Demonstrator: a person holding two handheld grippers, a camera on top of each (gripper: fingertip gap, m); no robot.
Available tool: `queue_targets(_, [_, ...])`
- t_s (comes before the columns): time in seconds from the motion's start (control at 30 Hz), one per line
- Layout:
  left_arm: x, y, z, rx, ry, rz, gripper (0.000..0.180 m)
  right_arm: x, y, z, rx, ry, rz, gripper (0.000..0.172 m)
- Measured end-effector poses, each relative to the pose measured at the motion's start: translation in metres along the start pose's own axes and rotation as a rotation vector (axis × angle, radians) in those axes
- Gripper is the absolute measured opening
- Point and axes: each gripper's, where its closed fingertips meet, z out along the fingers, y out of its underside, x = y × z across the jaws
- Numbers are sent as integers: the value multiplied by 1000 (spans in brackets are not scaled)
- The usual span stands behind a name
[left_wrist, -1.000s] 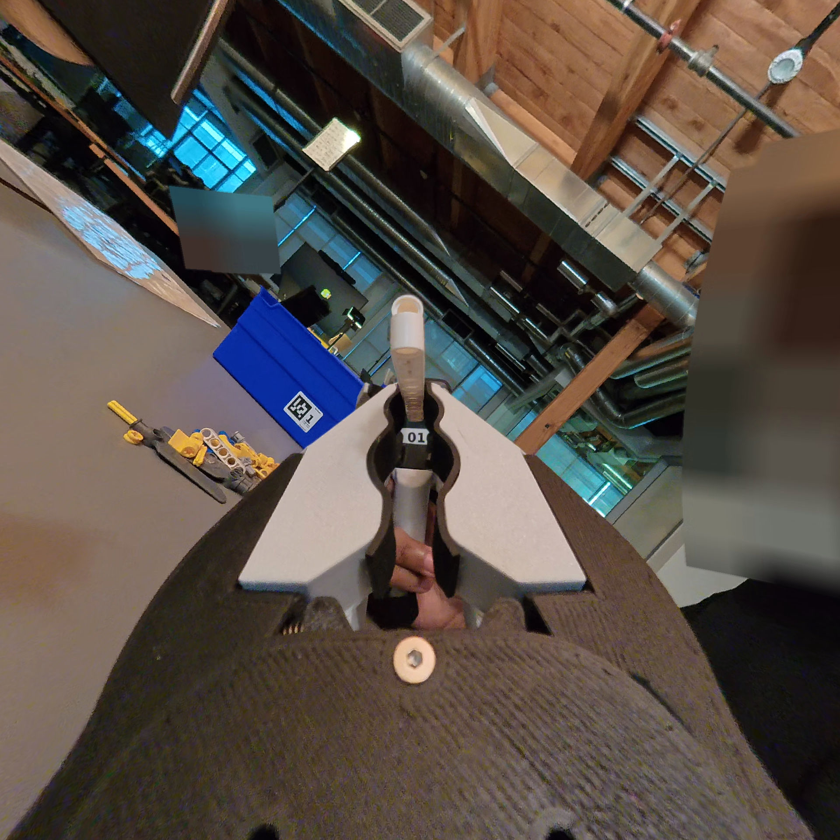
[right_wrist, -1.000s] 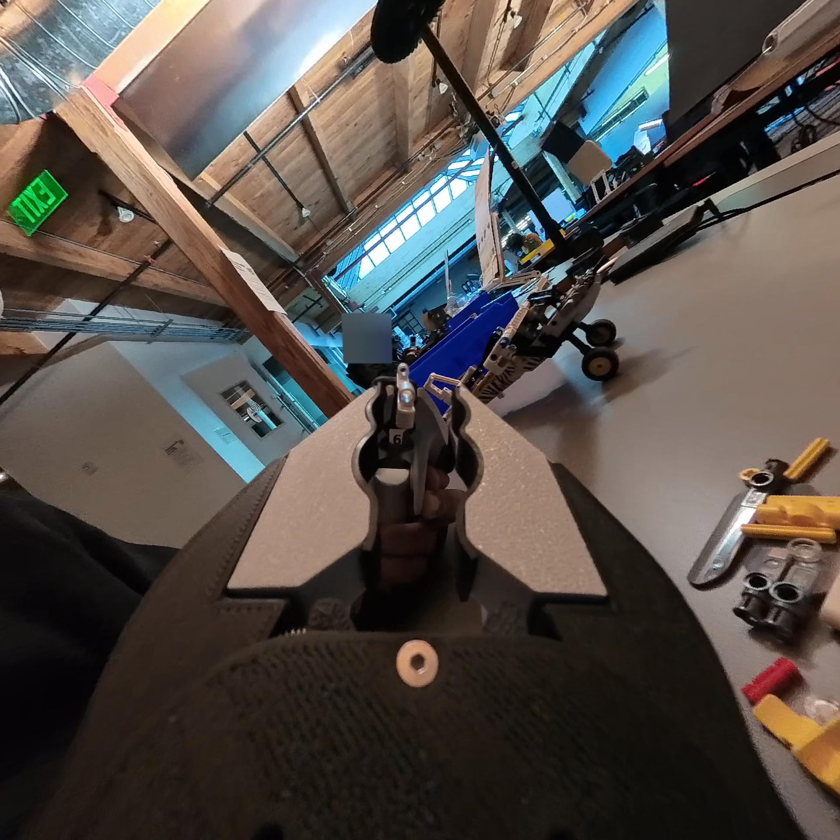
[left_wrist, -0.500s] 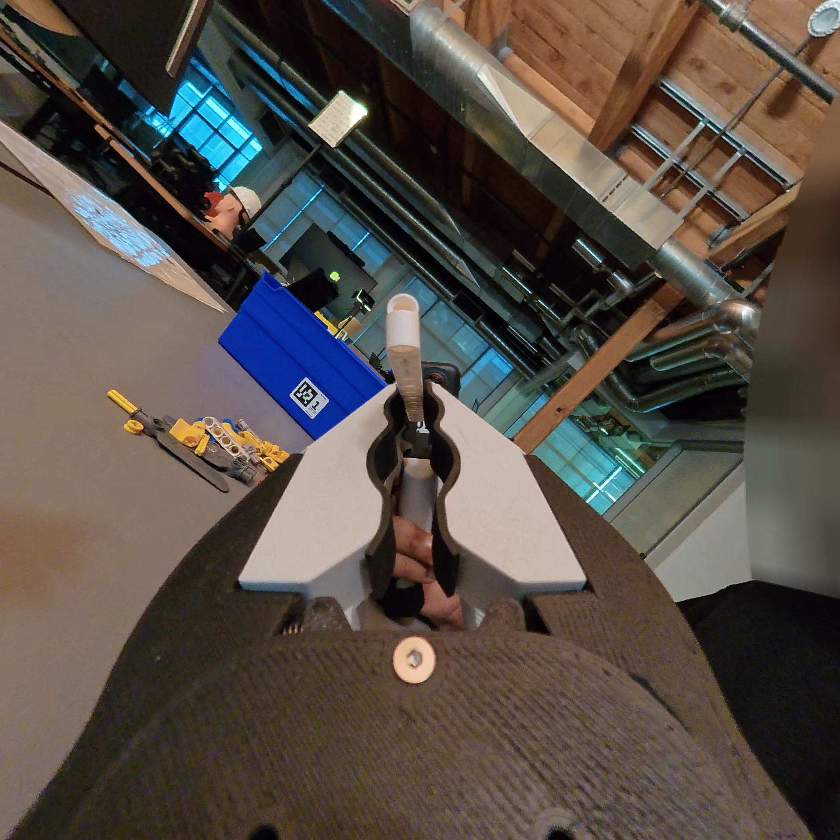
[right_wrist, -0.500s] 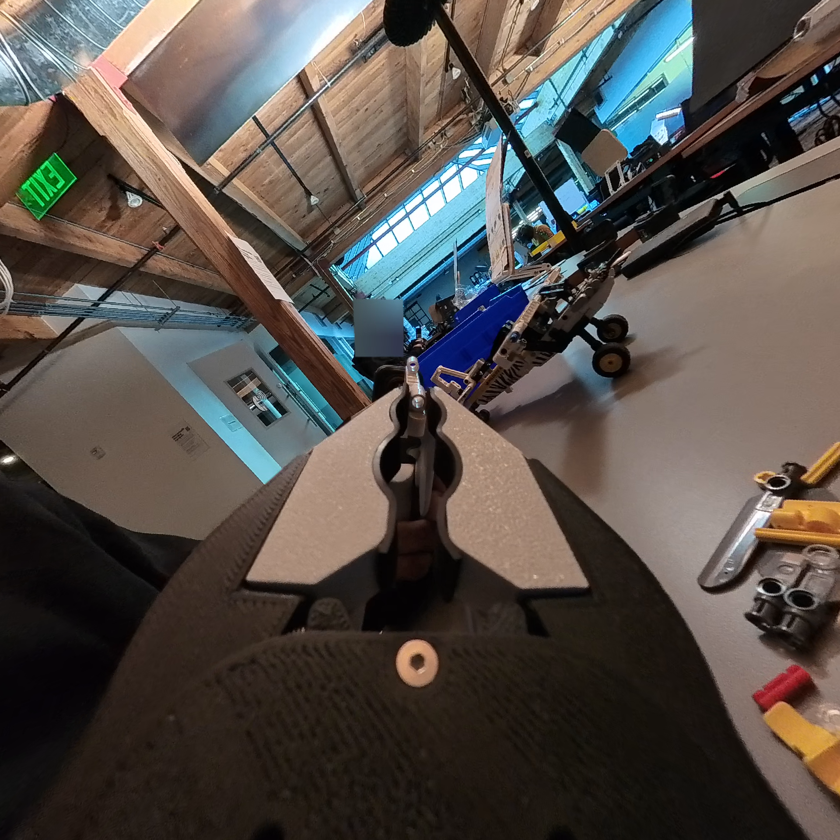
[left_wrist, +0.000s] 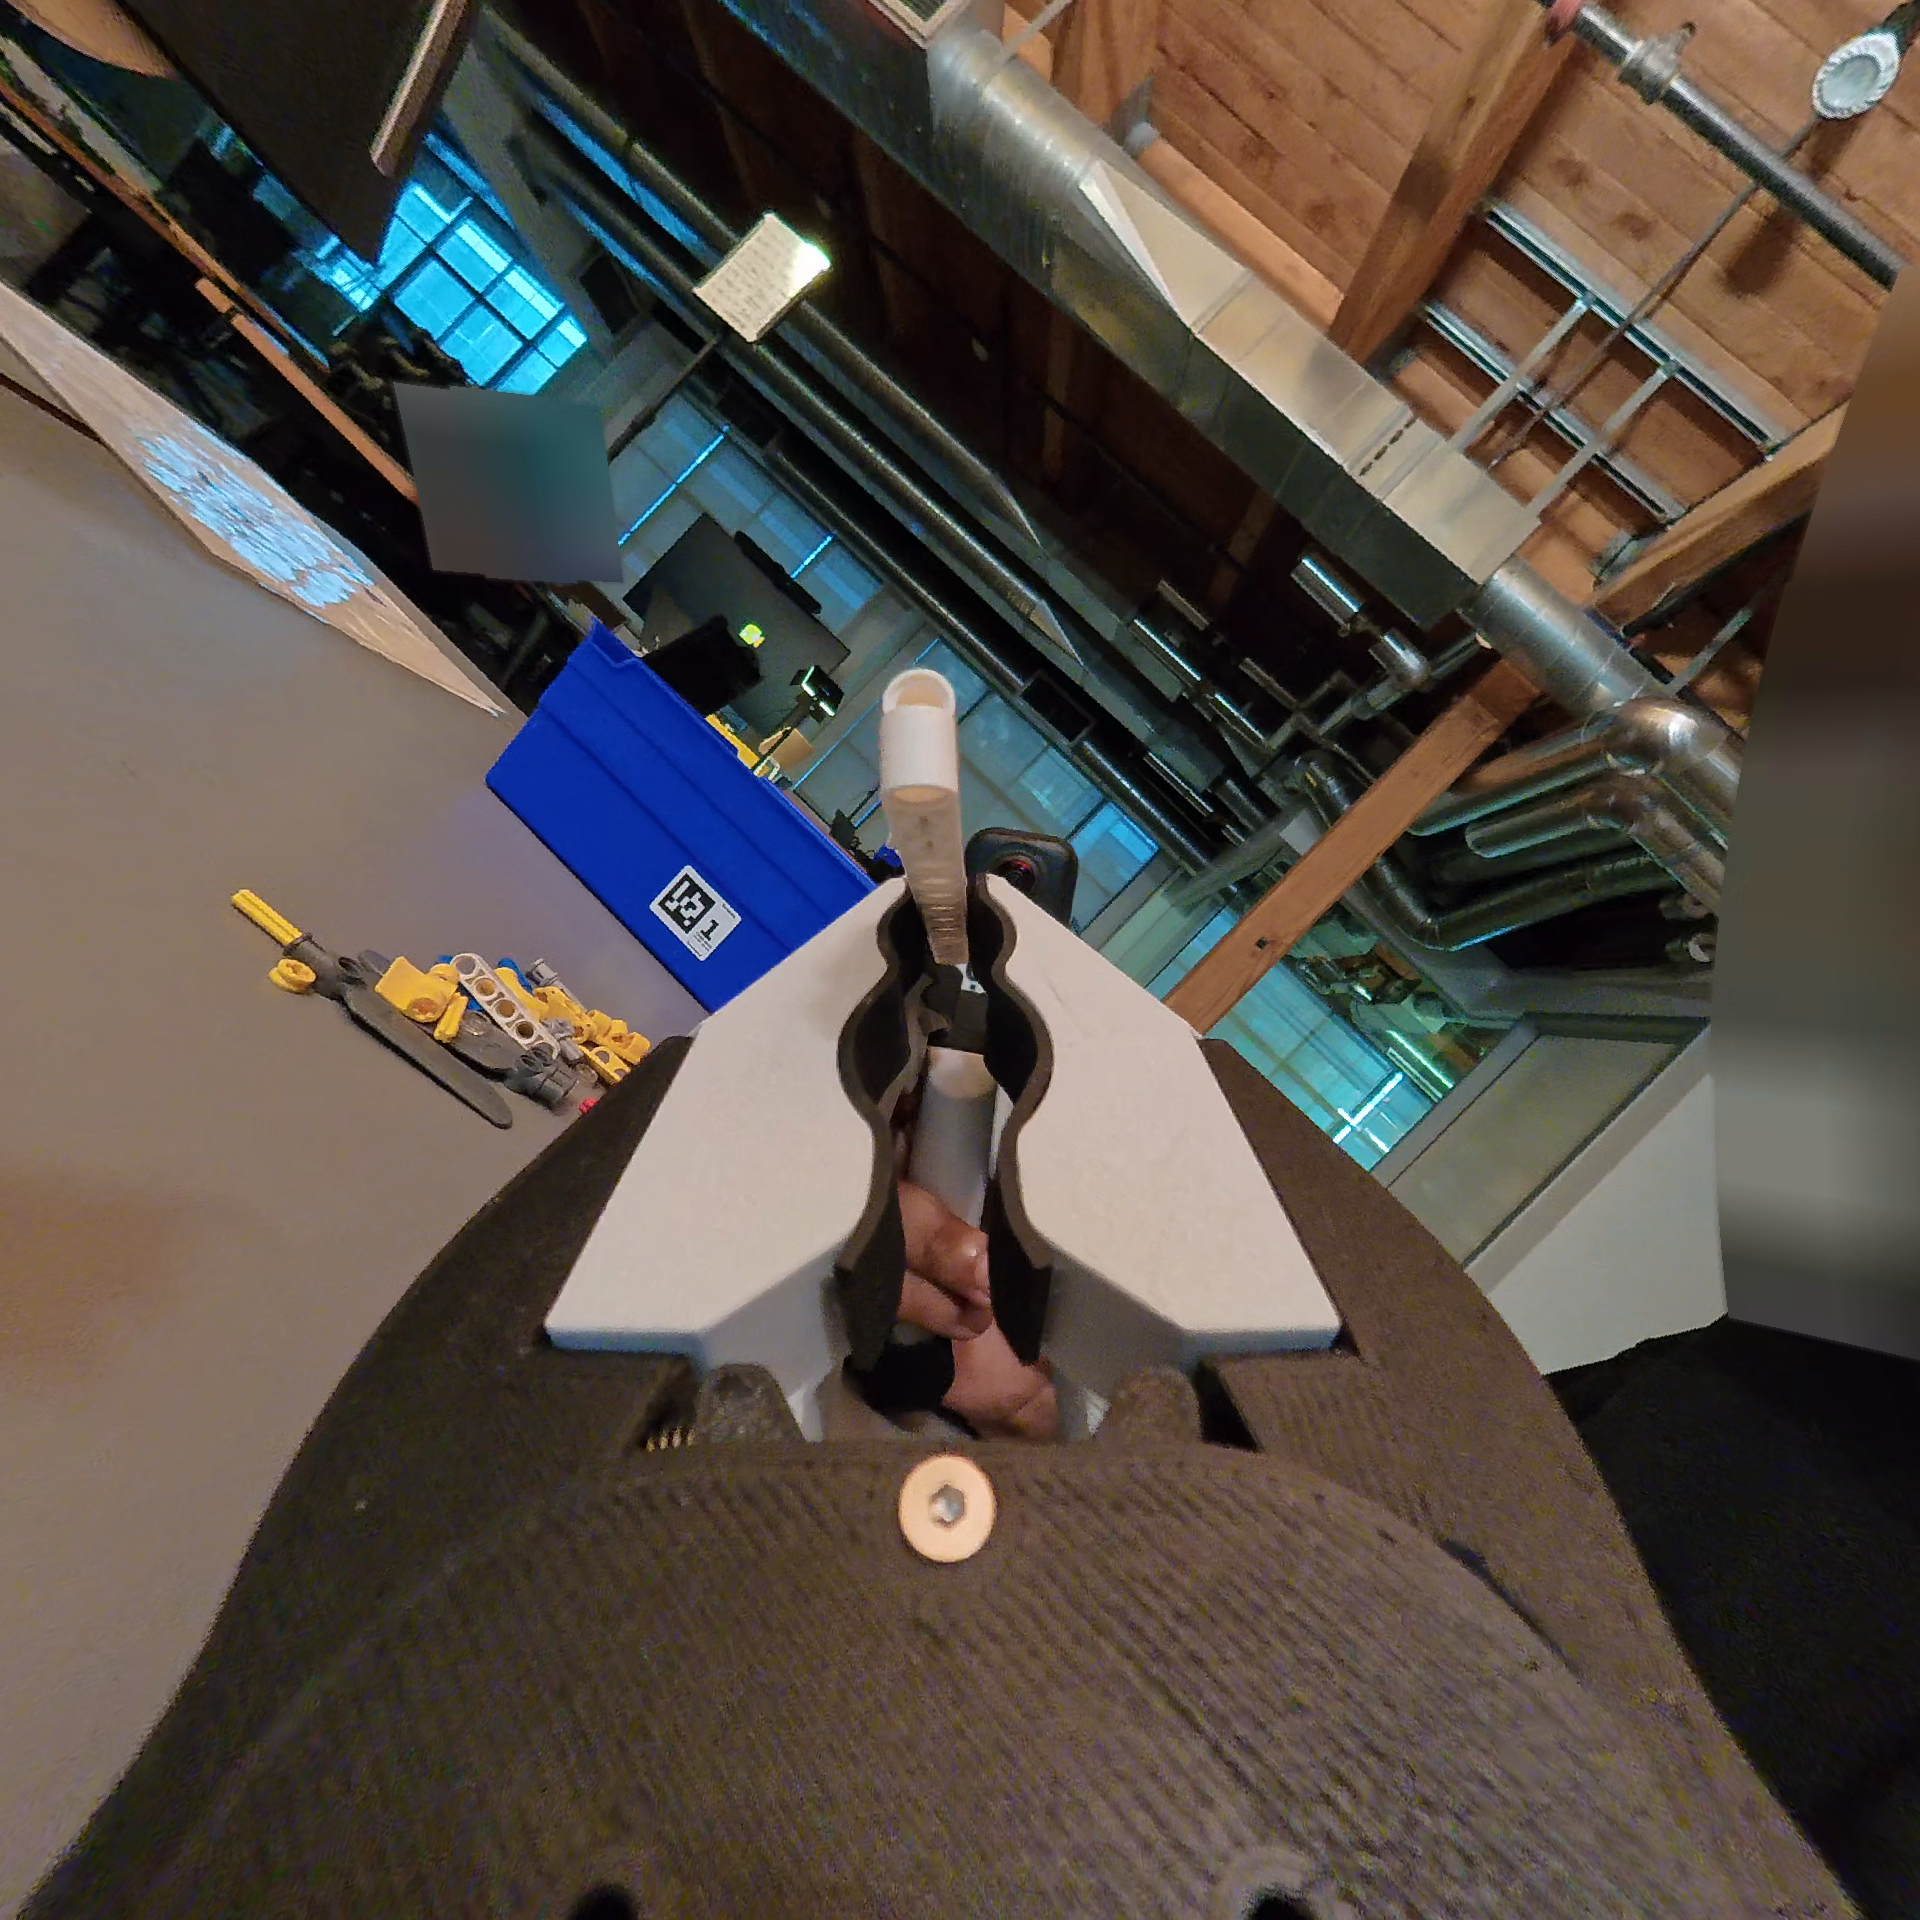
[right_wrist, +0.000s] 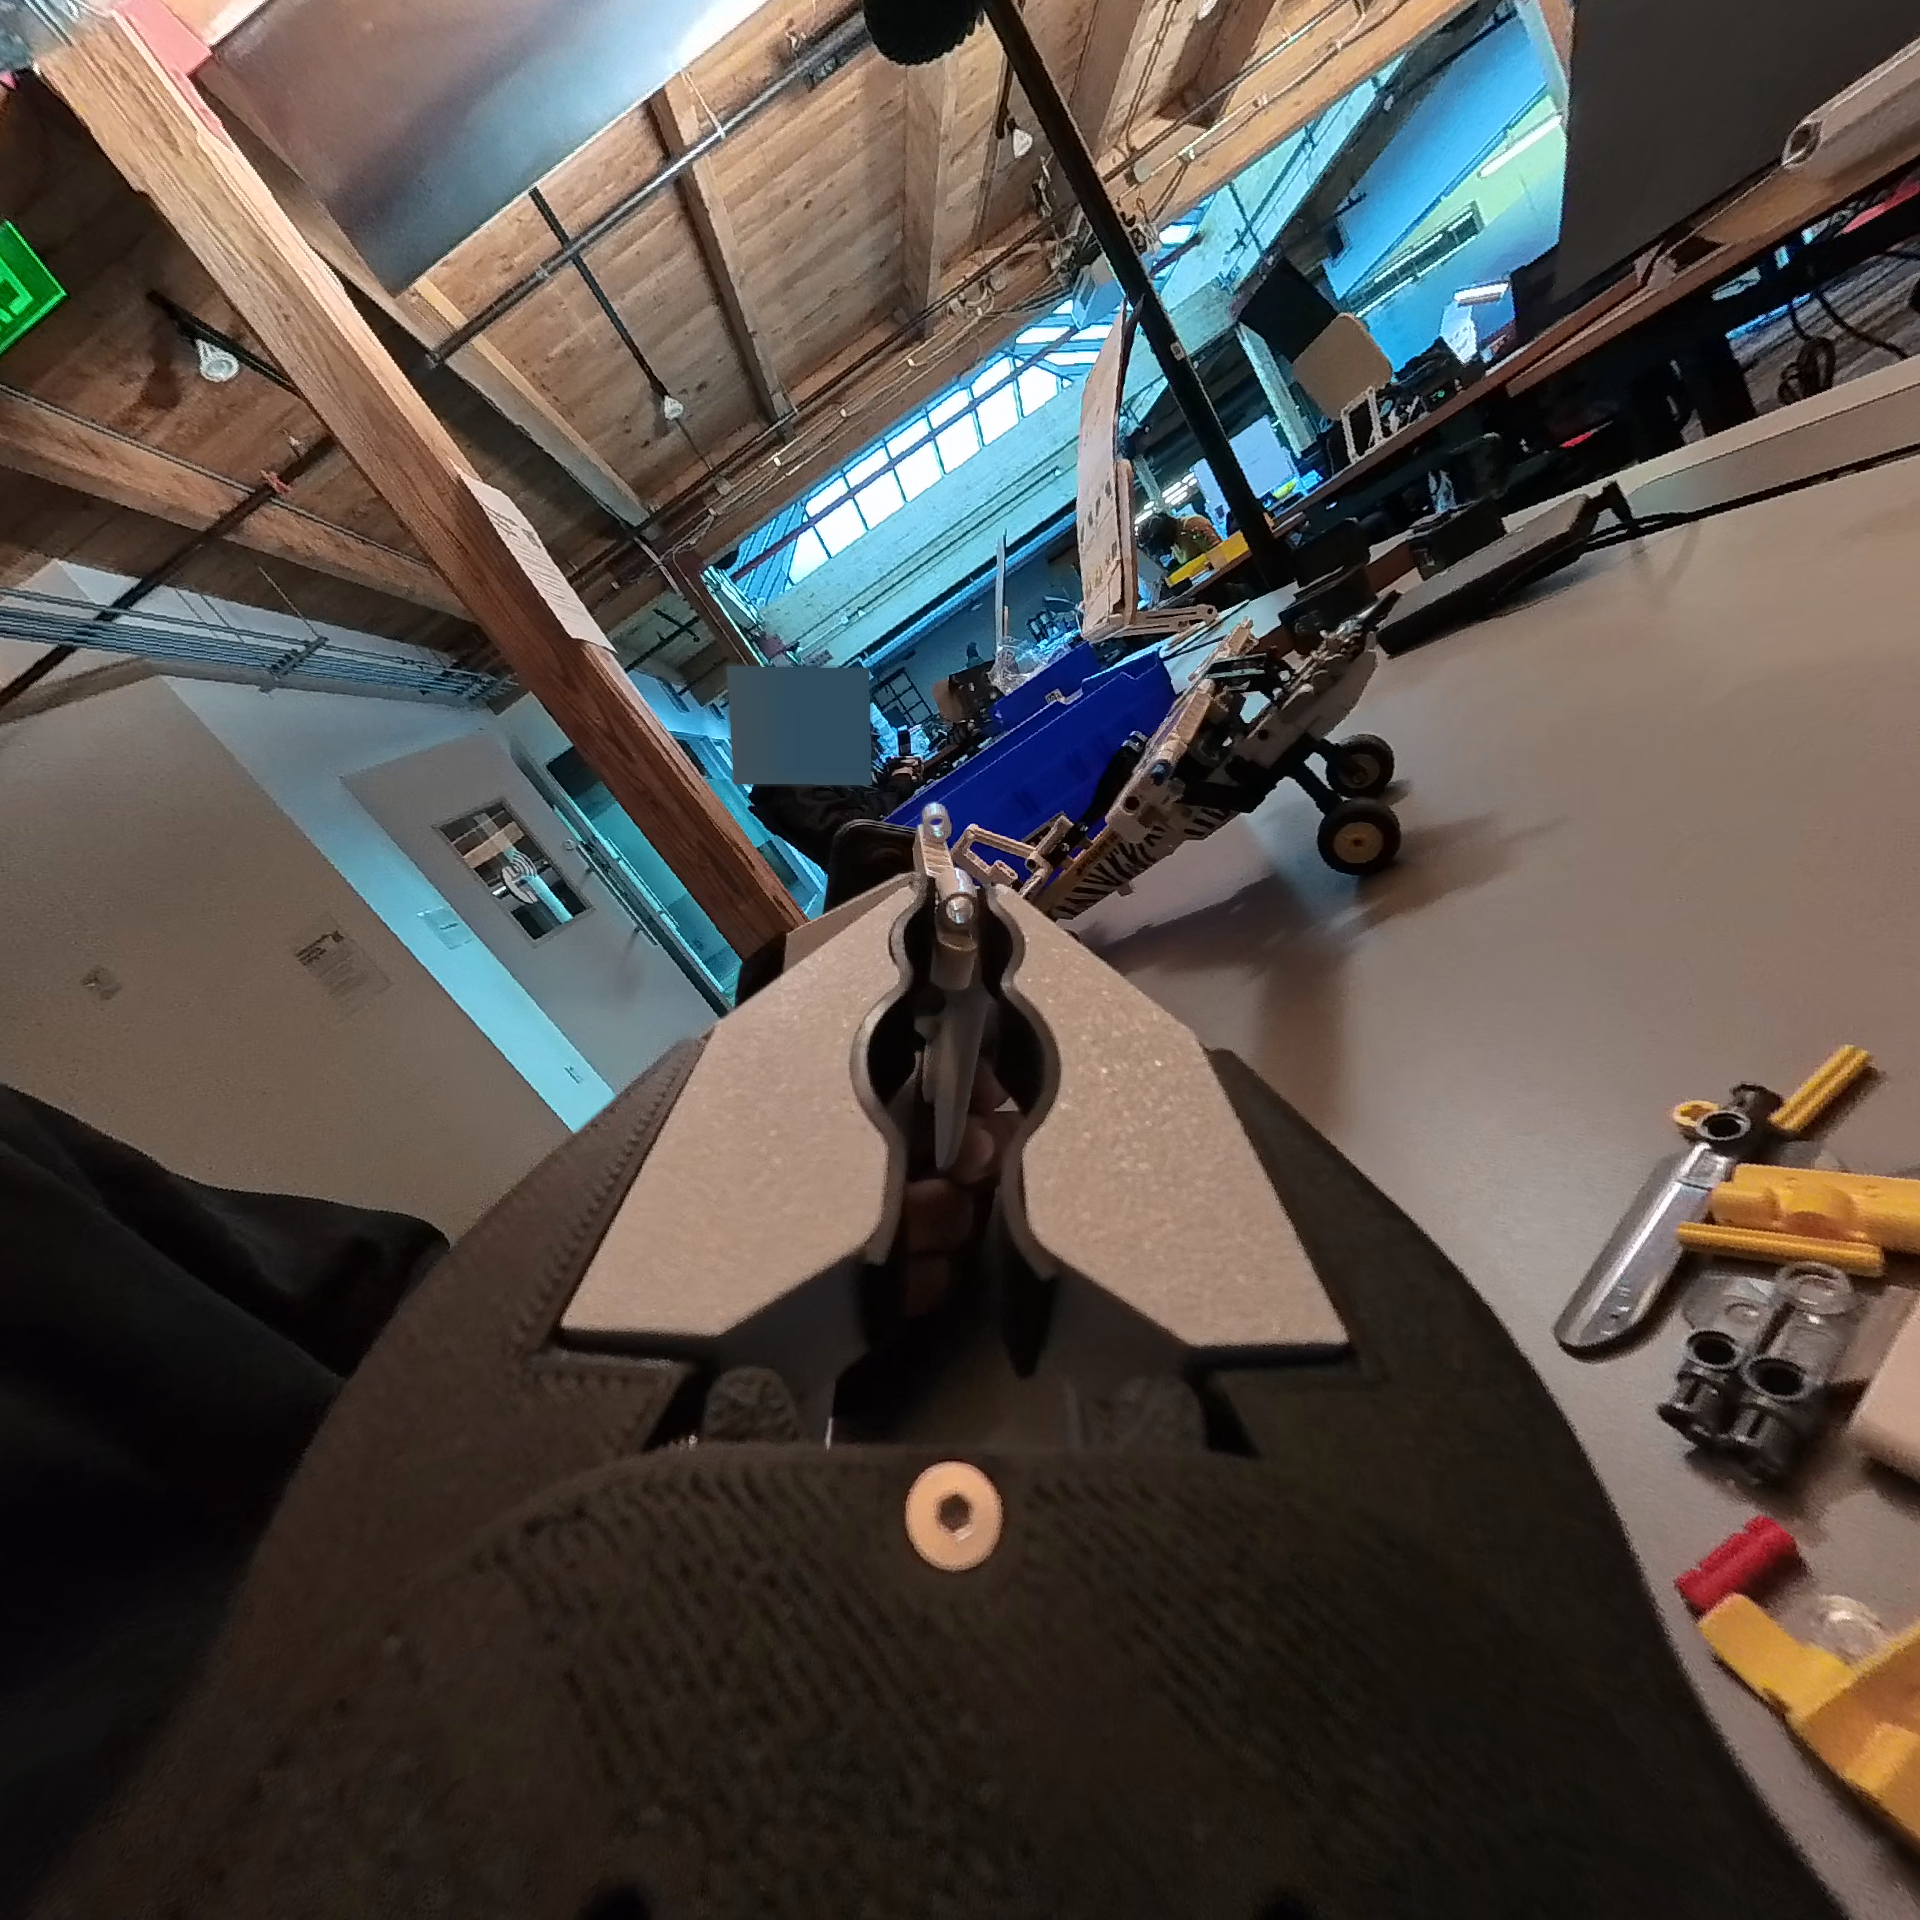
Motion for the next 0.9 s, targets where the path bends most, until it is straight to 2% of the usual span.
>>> queue_targets(0.17, [-3,-2,-1,21,-24,9,7,2,-3,-3,21,28,-21,4])
queue_targets(0.23, [-4,-8,-4,60,-40,21,15,5,-7,-6,42,41,-19,4])
queue_targets(0.5, [1,-4,-3,31,-17,38,4,-1,-6,-5,40,-14,11,4])
queue_targets(0.67, [5,-1,-2,6,11,39,3,-4,-6,-4,50,-72,66,5])
queue_targets(0.9, [6,-2,-2,12,15,41,2,-5,-3,-2,28,-73,69,5])
